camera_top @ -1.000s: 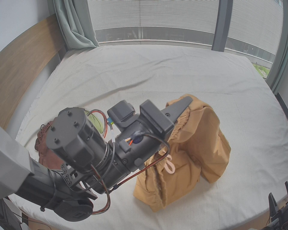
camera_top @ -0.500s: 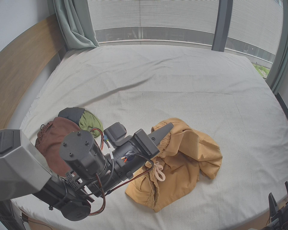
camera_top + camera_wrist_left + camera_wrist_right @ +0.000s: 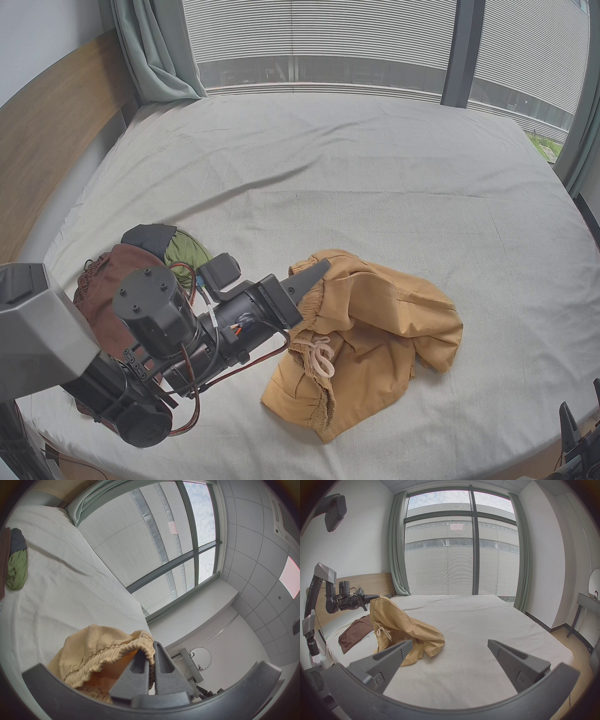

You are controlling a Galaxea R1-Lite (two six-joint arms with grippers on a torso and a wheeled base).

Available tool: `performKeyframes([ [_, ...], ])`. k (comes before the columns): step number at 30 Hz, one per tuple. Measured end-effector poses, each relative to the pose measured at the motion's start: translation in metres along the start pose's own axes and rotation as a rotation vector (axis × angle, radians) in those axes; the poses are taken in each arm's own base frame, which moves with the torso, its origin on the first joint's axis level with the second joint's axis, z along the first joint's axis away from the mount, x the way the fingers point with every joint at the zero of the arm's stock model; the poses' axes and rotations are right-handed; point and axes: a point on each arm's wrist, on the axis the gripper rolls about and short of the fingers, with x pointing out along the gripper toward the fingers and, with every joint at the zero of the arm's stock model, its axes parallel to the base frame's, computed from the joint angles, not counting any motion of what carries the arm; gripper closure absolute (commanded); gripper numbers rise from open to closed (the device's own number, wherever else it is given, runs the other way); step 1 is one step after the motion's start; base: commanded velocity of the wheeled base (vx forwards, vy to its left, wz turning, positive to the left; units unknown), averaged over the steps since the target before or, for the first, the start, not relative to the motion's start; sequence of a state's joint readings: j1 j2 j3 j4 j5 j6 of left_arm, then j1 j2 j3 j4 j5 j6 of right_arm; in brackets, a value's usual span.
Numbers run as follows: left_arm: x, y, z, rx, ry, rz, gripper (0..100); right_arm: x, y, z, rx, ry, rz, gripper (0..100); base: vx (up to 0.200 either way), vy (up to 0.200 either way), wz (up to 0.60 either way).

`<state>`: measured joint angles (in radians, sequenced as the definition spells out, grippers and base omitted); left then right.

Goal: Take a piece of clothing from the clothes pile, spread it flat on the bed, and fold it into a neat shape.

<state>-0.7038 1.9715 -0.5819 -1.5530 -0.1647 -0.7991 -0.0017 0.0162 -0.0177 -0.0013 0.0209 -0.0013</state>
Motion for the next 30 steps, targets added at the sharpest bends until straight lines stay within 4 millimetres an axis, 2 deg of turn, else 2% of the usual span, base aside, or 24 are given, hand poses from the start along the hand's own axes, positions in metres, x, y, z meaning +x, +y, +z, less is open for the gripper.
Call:
performKeyframes([
  [6,-0.003,0.009,0.009,0.027,-0.015,0.018,100,0.000,0.000,0.000,0.000,0.000,0.001,0,0.000,0.000,0.00],
  [13,-0.010,0.021,0.018,0.138,0.044,-0.015,100,0.000,0.000,0.000,0.000,0.000,0.000,0,0.000,0.000,0.00],
  [30,-0.049,0.068,0.046,0.454,0.144,-0.012,100,0.000,0.000,0.000,0.000,0.000,0.000,0,0.000,0.000,0.00],
])
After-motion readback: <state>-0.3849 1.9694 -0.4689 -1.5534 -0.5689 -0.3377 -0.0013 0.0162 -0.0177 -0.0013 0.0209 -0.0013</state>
